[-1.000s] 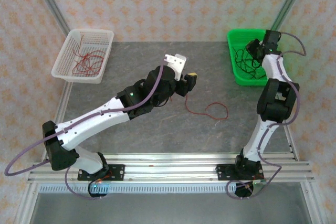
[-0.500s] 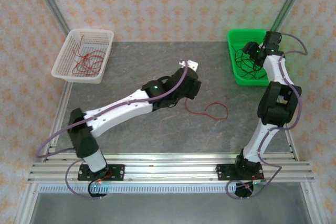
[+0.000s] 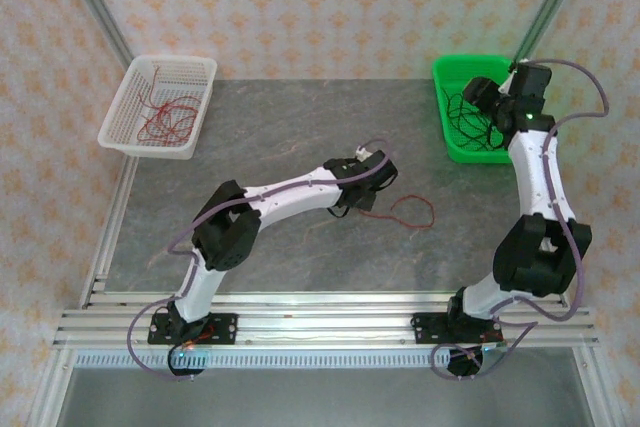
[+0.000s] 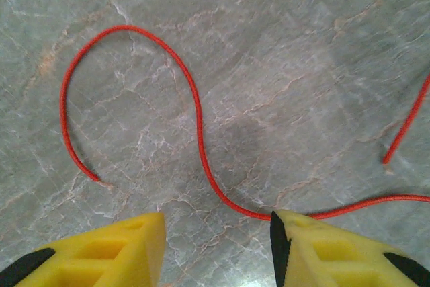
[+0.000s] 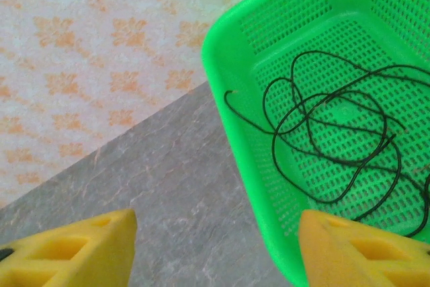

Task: Untangle the cables
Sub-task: Place the cable in the container, then pick up the cable at the center of the table.

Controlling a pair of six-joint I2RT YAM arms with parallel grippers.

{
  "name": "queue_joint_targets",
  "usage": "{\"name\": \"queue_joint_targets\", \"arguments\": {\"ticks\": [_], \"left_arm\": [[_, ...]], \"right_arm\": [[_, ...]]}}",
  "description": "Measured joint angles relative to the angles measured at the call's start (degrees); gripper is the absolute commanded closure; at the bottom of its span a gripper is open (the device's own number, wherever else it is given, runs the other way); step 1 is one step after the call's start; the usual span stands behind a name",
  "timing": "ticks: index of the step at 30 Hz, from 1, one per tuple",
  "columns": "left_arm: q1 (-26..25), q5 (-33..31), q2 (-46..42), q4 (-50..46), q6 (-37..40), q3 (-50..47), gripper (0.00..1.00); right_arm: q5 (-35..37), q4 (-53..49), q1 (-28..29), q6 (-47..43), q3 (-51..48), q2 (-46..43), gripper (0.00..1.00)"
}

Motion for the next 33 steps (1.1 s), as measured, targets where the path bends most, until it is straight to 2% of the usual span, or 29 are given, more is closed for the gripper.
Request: {"name": "queue_joint_targets", "arguments": {"ticks": [9, 16, 22, 28, 33], "left_arm": [[2.3, 4.3, 2.1, 3.1, 0.0, -0.2, 0.54], [2.7, 5.6, 7.8, 3.9, -0.1, -0.2, 0.60], [2.6, 6.4, 8.5, 5.2, -0.6, 0.5, 0.75], [2.6, 6.1, 8.7, 6.3, -1.0, 0.7, 1.00], [2.4, 1.7, 8.7, 6.3, -0.9, 0.7, 1.00]], "right_arm": [[-0.2, -0.5, 3.3, -0.8, -4.1, -7.1, 0.36], [-0.2, -0.5, 3.5, -1.0, -6.6, -10.1, 0.37], [-0.2, -0.5, 3.5, -1.2, -9.4, -11.5, 0.38], [-0.2, -0.5, 3.5, -1.2, -11.3, -13.6, 0.38], [-0.2, -0.5, 3.5, -1.2, -11.4, -14.5, 0.38]]}}
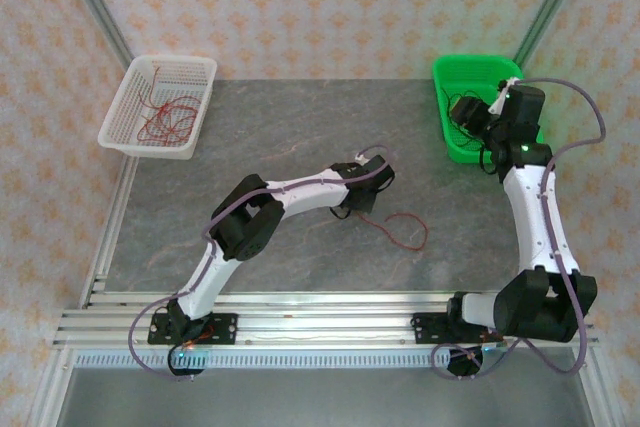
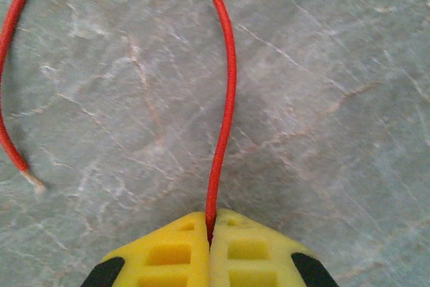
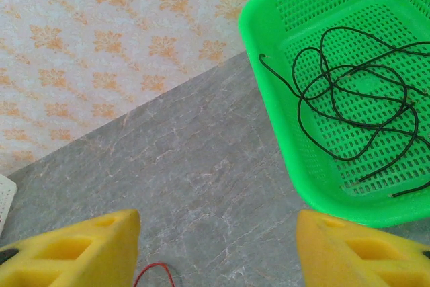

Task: Untangle the cables
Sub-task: Pick up the cable at the center of the table, then place the cable into the container.

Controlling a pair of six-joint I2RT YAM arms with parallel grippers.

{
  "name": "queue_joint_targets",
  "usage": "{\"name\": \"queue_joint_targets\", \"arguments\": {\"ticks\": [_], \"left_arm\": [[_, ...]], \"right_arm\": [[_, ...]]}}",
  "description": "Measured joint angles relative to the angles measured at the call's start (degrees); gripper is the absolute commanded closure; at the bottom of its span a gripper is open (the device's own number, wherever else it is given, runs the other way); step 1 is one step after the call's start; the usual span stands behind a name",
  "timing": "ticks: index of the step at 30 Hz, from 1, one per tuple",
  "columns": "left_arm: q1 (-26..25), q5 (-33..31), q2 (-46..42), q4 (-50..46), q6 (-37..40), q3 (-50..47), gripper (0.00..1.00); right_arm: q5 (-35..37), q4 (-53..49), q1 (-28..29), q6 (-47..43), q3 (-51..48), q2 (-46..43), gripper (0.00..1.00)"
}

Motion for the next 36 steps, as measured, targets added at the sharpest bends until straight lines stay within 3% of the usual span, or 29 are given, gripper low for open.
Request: {"name": "queue_joint_targets", "arguments": {"ticks": [6, 18, 36], "left_arm": [[0.6, -4.4, -0.5, -3.5, 0.2, 3.4, 1.00], [1.0, -17.8, -12.9, -11.0, 4.9, 24.0, 1.00], [11.9, -28.9, -15.3, -14.0, 14.1, 34.8, 1.00]], "right_arm": [[0.0, 0.0, 0.0, 0.0, -0.5, -1.0, 0.38], [-0.8, -0.4, 0.0, -0.1, -1.5, -4.3, 0.38], [-4.8, -0.4, 0.0, -0.5, -2.5, -8.2, 0.39]]}}
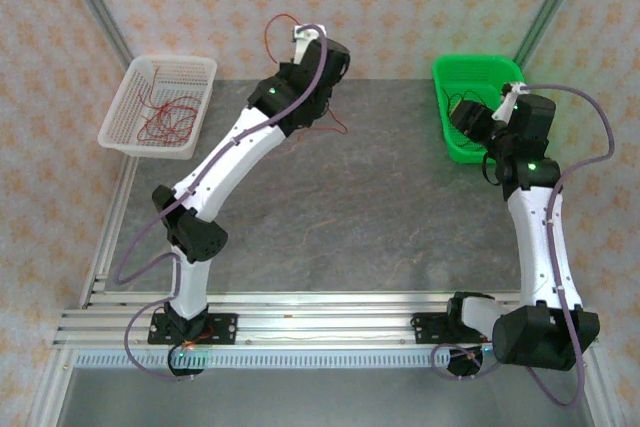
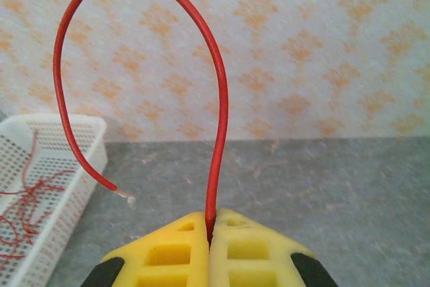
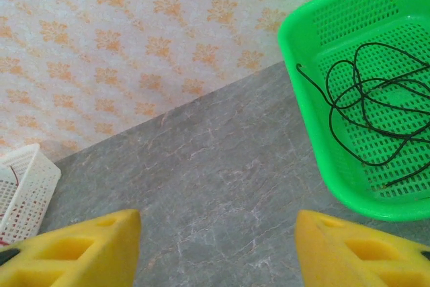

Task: Untangle the cables
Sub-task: Place the cable into the container.

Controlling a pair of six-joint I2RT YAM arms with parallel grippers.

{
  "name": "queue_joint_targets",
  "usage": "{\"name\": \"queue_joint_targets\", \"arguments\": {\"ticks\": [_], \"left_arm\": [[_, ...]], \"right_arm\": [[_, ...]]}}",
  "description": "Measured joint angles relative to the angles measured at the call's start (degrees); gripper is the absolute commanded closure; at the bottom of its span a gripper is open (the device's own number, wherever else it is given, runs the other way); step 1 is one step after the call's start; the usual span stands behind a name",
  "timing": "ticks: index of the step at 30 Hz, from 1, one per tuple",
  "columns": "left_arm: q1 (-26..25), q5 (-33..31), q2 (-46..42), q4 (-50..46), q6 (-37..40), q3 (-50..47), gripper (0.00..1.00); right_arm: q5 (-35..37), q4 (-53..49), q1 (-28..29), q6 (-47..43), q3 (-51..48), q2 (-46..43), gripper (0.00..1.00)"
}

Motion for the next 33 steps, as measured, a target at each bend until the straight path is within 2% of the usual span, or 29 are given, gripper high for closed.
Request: {"name": "queue_joint_targets", "arguments": {"ticks": [14, 25, 33], "left_arm": [[18.1, -3.8, -2.1, 8.4, 7.8, 0.5, 1.00], [25.9, -8.1, -1.7, 21.3, 16.6, 0.5, 1.00], [33.8, -9.9, 1.9, 25.9, 20.1, 0.5, 1.00]], "right_arm": [[-1.7, -0.7, 0.0, -0.8, 0.0, -1.8, 0.39], [-2.6, -1.1, 0.0, -0.8, -1.5, -1.8, 0.40], [-2.8, -1.5, 0.0, -0.6, -3.0, -1.8, 0.40]]}}
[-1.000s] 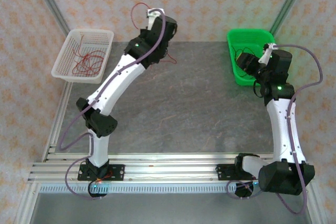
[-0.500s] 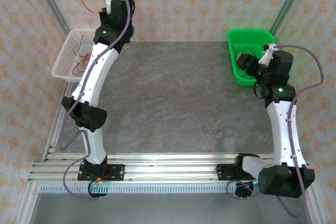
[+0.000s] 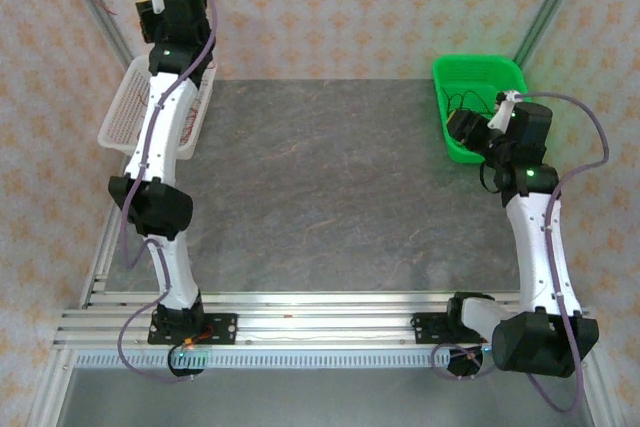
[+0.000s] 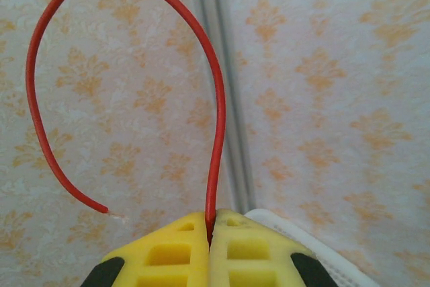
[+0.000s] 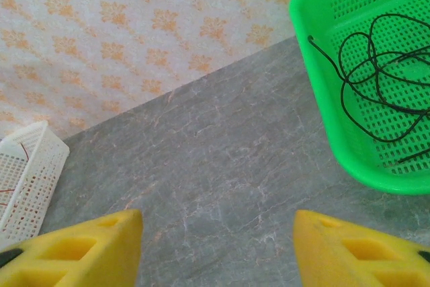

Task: Untangle the cables
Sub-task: Place the cable into the container.

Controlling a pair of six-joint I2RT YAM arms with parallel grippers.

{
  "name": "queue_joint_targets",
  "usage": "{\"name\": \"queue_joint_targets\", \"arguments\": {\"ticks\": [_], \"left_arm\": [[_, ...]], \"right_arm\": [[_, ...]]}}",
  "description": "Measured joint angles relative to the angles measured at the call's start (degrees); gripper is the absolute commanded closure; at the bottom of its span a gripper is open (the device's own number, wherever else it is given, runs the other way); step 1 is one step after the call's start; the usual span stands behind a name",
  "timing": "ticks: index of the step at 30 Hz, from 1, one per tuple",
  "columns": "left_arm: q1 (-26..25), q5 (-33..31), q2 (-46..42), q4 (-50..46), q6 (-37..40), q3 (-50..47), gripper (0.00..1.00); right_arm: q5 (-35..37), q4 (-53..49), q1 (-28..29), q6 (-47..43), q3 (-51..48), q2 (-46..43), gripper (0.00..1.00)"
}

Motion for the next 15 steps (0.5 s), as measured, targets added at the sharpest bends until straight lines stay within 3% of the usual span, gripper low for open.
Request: {"name": "queue_joint_targets", "arguments": {"ticks": [15], "left_arm": [[10.7, 2.6, 8.4, 0.7, -4.1, -3.7, 1.00]], "right_arm": [[-1.3, 1.1, 2.1, 2.8, -1.4, 0.7, 0.42]]}}
